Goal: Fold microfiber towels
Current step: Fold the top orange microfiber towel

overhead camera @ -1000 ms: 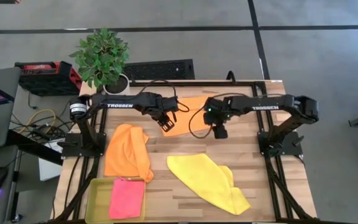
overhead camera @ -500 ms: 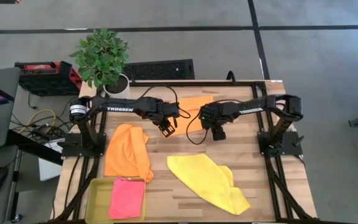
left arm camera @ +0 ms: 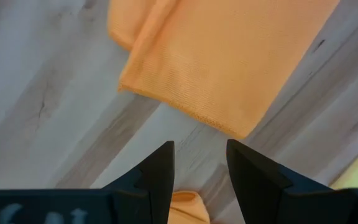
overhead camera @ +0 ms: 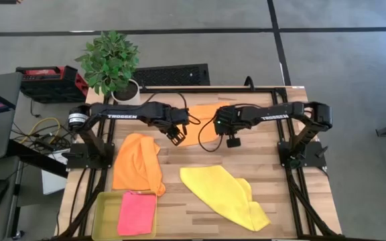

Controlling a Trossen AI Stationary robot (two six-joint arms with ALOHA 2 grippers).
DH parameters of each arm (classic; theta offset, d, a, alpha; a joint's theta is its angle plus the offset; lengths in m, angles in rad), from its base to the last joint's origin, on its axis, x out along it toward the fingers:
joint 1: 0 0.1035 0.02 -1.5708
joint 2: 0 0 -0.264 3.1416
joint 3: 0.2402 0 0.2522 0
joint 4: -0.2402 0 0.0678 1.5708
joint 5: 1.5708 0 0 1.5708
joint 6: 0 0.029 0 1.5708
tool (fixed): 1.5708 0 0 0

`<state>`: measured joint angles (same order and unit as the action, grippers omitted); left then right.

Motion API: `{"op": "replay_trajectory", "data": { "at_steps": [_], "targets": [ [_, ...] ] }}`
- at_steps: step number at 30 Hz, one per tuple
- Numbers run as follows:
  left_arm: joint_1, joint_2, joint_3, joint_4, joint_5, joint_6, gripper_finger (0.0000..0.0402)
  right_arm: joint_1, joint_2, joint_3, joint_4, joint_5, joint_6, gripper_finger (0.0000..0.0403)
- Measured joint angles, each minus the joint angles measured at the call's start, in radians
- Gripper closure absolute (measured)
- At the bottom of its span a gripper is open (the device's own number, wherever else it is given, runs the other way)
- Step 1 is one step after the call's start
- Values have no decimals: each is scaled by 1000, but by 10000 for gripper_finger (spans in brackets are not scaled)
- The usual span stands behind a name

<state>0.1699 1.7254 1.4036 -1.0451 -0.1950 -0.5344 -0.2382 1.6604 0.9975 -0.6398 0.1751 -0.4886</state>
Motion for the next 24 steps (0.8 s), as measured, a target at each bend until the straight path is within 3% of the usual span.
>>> {"op": "replay_trajectory", "data": {
  "at_steps": [10,18,24],
  "targets": [
    [-28,-88,0,-4,-2,-48,262,1,12,77,178,5,-240,390],
    [-54,-107,0,-12,-2,-90,262,4,30,106,341,-151,-254,395],
    [-72,-107,0,-16,-2,-109,262,23,93,103,452,-155,-256,397]
  ]
}}
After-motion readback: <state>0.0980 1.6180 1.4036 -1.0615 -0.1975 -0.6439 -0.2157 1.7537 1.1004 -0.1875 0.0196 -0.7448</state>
